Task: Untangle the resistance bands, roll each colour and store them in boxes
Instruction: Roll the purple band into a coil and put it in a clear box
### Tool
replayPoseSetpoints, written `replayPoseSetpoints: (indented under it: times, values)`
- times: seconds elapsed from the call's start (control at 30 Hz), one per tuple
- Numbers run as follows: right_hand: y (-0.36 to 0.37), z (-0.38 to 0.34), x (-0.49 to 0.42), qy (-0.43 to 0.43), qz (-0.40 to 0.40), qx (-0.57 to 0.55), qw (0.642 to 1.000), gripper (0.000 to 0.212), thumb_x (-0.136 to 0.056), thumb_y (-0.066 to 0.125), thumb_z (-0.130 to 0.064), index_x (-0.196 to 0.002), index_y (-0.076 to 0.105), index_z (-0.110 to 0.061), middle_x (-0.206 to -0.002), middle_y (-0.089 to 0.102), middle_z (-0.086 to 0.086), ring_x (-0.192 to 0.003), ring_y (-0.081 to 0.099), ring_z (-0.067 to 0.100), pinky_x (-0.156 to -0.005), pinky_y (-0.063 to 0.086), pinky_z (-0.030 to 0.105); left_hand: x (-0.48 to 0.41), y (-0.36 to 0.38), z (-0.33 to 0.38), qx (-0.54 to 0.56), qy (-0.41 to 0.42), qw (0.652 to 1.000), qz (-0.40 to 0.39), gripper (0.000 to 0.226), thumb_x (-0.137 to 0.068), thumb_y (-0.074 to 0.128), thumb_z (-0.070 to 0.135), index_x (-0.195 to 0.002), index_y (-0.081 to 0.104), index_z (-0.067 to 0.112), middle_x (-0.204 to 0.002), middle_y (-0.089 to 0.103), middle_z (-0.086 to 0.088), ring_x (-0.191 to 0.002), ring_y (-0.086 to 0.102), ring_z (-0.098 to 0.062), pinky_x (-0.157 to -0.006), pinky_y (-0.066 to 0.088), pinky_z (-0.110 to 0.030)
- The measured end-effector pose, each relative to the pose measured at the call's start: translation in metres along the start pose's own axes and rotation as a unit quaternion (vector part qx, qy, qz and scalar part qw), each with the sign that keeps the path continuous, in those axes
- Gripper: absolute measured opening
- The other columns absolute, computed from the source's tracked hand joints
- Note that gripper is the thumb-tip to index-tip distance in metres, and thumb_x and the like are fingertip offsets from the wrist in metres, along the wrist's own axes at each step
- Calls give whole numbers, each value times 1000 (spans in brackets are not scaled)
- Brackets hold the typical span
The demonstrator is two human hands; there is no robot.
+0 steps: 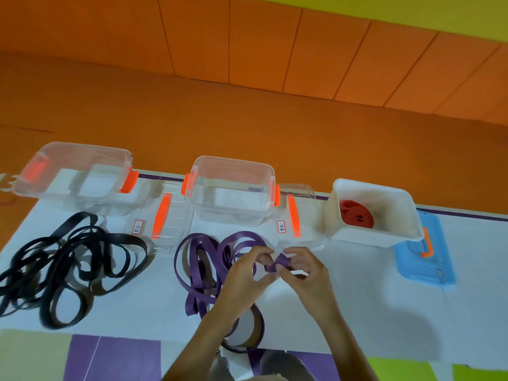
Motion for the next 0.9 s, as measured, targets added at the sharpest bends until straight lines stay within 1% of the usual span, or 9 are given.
replayPoseSetpoints:
  times: [0.1,0.2,0.3,0.37,0.47,0.53,0.63,0.77,0.9]
  values:
    - [-13,3,-20,70,25,-136,988,20,-90,77,-2,-102,66,-14,-88,81,-2,-82,78,24,-70,64,29,-2,11,17,-11,25,998,62,34,-90,83,38,-116,66,24,-103,69,20,-100,69,-12,-89,53,-18]
    - [-19,4,-33,111,4,-234,966,16,-91,74,2,-102,62,0,-88,80,13,-82,78,31,-69,64,33,-2,21,32,-37,22,991,124,28,-88,86,37,-109,72,23,-103,73,18,-96,70,-11,-84,56,-23]
    - [-20,8,-39,147,-41,-306,940,15,-91,76,-2,-97,62,-3,-97,79,18,-90,78,31,-78,63,36,1,24,40,-47,1,980,193,32,-87,80,41,-113,78,22,-105,76,22,-100,71,-3,-89,58,-25]
    - [-17,12,-40,196,-83,-375,902,15,-87,80,-11,-93,66,-13,-104,78,16,-96,76,28,-86,59,35,4,25,47,-50,-5,974,221,37,-87,73,43,-115,79,21,-108,75,27,-104,71,0,-93,59,-24]
    - [-7,14,-34,261,-173,-454,834,25,-86,80,-21,-107,67,-15,-115,75,15,-104,72,25,-91,55,36,9,27,58,-71,-1,966,249,31,-88,72,39,-117,76,30,-112,69,39,-108,68,7,-95,54,-13]
    - [-2,11,-32,272,-213,-458,819,30,-88,79,-24,-113,68,-10,-118,74,15,-107,72,25,-91,56,35,14,27,60,-93,-12,959,268,31,-88,73,36,-118,77,28,-110,68,41,-109,66,10,-96,55,-15]
    - [0,6,-32,245,-220,-434,838,37,-91,76,-22,-122,68,-4,-120,74,21,-108,72,29,-93,58,36,22,26,58,-122,-44,946,296,34,-87,75,36,-120,77,26,-113,70,26,-111,62,15,-98,59,-23]
    - [2,-2,-32,178,-232,-367,883,25,-103,65,-18,-128,60,-16,-108,75,18,-98,74,28,-89,60,36,30,23,64,-187,-13,931,312,42,-87,82,23,-124,69,35,-115,64,28,-114,52,25,-99,47,-5]
    - [20,-13,-28,161,-232,-278,918,18,-109,57,-23,-116,69,-12,-100,78,10,-91,77,21,-81,63,31,30,13,59,-227,-11,924,307,38,-85,86,12,-121,75,16,-112,71,11,-107,59,7,-97,44,-2]
Point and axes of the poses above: each hand's wrist, its own x-axis away from the middle knuckle, its own y-axis out of the palm, z = x × y, the point moved 4 cm from there along -x, towards the middle knuckle
